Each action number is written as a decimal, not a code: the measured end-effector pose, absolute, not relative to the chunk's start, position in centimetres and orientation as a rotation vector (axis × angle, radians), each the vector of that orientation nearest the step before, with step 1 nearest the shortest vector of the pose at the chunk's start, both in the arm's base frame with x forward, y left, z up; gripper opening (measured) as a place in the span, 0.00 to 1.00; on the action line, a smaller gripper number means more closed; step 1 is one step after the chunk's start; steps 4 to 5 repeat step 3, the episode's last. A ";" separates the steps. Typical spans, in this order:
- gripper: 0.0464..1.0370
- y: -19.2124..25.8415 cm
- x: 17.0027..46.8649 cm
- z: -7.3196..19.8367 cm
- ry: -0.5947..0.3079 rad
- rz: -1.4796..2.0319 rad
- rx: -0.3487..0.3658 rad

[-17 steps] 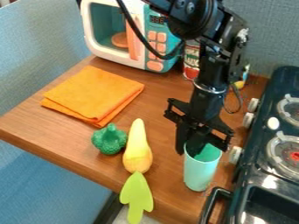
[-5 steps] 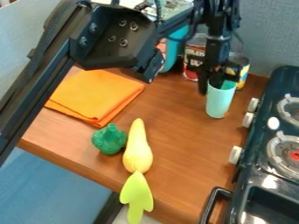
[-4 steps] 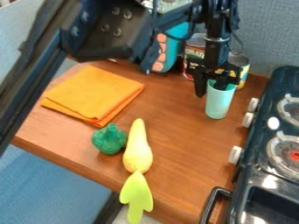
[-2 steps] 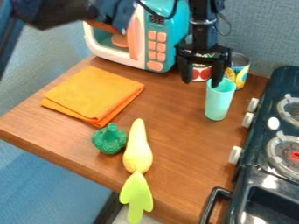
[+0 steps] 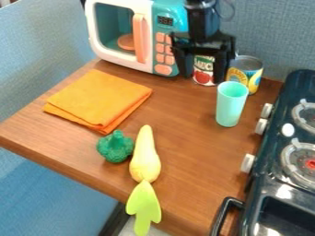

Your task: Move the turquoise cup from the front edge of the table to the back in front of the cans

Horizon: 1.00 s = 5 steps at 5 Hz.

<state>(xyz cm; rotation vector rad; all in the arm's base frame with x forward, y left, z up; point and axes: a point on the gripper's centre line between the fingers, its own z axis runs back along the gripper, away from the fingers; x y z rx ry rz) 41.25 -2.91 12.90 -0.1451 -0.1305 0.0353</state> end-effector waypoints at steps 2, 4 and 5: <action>0.96 -0.9 32.9 12.3 -0.066 0.031 -0.007; 0.96 -0.7 30.3 12.7 -0.068 0.006 0.012; 0.96 -0.7 30.3 12.7 -0.068 0.006 0.012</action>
